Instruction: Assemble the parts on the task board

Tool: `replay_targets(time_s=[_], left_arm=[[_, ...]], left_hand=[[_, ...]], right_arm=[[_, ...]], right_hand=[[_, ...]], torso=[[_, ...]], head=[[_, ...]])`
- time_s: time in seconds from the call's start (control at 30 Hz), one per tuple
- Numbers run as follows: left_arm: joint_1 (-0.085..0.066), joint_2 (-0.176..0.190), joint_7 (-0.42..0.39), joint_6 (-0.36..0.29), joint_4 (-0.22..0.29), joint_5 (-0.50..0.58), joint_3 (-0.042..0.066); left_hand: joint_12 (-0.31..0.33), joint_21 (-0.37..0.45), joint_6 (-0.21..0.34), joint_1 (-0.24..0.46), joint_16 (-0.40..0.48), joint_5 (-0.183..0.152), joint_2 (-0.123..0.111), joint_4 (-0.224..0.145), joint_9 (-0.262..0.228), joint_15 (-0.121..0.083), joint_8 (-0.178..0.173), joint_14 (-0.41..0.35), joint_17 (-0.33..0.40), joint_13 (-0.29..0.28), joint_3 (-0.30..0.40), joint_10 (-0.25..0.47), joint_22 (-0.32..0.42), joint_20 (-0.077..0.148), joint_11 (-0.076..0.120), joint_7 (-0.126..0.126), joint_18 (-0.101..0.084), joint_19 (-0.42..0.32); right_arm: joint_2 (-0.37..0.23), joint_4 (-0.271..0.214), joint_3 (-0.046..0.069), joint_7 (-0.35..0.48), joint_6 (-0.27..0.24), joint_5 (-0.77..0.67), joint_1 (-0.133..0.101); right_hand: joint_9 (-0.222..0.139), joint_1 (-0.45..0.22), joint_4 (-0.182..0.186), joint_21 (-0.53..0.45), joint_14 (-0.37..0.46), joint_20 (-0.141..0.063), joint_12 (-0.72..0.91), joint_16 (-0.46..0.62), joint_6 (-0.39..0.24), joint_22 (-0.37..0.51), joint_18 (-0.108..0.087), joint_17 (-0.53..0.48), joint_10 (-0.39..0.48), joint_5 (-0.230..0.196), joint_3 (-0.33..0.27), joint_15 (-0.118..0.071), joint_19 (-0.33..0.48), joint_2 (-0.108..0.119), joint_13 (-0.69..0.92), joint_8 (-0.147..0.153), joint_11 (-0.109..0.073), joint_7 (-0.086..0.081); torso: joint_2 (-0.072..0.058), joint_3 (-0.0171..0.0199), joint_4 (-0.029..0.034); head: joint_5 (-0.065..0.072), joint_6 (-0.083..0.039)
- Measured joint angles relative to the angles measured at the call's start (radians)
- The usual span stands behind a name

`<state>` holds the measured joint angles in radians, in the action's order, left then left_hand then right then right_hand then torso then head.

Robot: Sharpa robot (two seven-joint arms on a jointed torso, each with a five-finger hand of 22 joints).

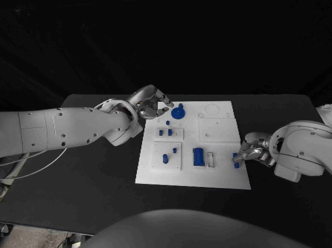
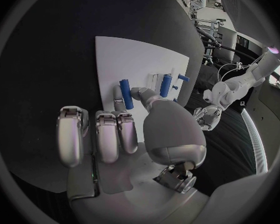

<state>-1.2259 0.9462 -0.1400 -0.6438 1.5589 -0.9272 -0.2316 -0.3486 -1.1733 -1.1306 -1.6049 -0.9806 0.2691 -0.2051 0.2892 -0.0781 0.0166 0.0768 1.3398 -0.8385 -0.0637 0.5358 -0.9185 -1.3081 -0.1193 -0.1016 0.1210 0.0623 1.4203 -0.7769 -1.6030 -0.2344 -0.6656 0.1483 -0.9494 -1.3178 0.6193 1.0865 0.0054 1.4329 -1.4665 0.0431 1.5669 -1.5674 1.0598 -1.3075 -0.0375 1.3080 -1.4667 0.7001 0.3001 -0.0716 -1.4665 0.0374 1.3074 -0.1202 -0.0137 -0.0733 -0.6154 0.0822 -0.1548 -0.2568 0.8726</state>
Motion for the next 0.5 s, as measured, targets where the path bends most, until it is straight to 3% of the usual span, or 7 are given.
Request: replay_targets(time_s=[0.27,0.5], left_arm=[[0.000,-0.005,0.003,0.000,-0.004,0.000,0.000],[0.000,-0.009,0.005,0.001,-0.005,0.000,0.000]], left_hand=[[0.000,0.000,0.000,0.000,0.000,0.000,0.000,0.000,0.000,0.000,0.000,0.000,0.000,0.000,0.000,0.000,0.000,0.000,0.000,0.000,0.000,0.000],[0.000,0.000,0.000,0.000,0.000,0.000,0.000,0.000,0.000,0.000,0.000,0.000,0.000,0.000,0.000,0.000,0.000,0.000,0.000,0.000,0.000,0.000]], right_arm=[[0.028,-0.036,0.000,-0.001,-0.010,0.041,-0.008],[0.072,-0.024,0.000,-0.001,-0.010,0.068,-0.008]], right_hand=[[0.009,-0.001,-0.007,0.000,0.000,0.000,0.000,0.000,0.001,0.000,0.000,0.000,0.000,-0.009,0.007,0.000,0.000,0.001,0.000,-0.003,0.000,0.001],[0.009,-0.001,-0.007,0.000,0.000,0.000,0.000,0.000,0.001,0.000,0.000,0.000,0.000,-0.015,0.007,0.000,0.000,0.001,0.000,-0.003,0.000,0.001]], torso=[[0.000,0.0000,0.0004],[0.000,0.0001,0.0012]], head=[[0.008,0.000],[0.011,0.000]])
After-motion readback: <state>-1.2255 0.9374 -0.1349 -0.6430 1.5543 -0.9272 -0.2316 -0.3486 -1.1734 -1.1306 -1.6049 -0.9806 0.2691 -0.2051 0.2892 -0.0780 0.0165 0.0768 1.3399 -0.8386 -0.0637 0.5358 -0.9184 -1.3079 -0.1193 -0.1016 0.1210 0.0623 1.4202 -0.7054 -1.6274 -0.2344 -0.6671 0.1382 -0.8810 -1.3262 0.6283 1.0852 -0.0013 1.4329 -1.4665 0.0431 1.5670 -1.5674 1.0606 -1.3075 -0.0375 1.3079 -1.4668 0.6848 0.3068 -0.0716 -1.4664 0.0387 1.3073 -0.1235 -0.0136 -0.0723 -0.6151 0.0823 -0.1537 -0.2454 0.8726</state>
